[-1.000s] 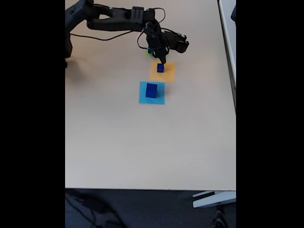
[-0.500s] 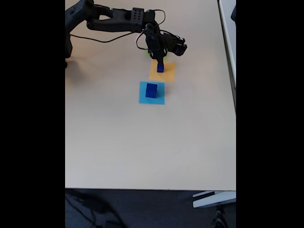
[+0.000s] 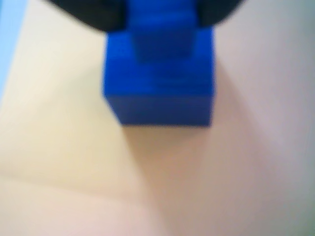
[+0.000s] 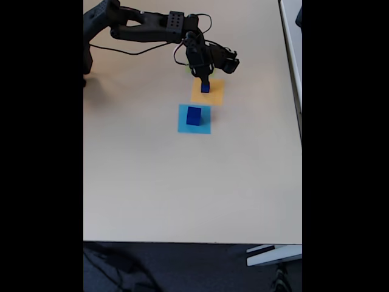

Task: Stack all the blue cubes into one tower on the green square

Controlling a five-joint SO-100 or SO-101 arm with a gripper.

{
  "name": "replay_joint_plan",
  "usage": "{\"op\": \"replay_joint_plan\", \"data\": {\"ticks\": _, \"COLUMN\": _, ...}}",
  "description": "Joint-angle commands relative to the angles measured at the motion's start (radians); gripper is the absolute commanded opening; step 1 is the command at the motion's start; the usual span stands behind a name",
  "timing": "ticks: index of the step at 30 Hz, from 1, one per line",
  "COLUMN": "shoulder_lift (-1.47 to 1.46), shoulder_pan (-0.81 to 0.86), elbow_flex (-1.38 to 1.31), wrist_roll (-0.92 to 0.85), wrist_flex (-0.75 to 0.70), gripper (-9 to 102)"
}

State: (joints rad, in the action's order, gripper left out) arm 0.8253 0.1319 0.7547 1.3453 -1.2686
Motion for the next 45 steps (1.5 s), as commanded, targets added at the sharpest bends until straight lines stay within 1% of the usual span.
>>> {"op": "replay_joint_plan", "data": {"ticks": 1, "shoulder_lift": 0.115, "shoulder_pan": 0.006, "elbow_flex": -0.017, "wrist_roll": -0.002, "wrist_flex": -0.005, "gripper": 1}}
{"op": "replay_joint_plan", "data": {"ticks": 32, "shoulder_lift": 0.114, "shoulder_pan": 0.012, "elbow_flex": -0.018, "wrist_roll": -0.003, "wrist_flex": -0.003, "gripper": 4}}
{"op": "replay_joint_plan", "data": {"ticks": 36, "shoulder_lift": 0.112, "shoulder_pan": 0.012, "elbow_flex": -0.018, "wrist_roll": -0.008, "wrist_flex": -0.002, "gripper": 5}}
{"op": "replay_joint_plan", "data": {"ticks": 45, "shoulder_lift": 0.112, "shoulder_pan": 0.008, "elbow_flex": -0.018, "wrist_roll": -0.002, "wrist_flex": -0.002, "gripper": 4}}
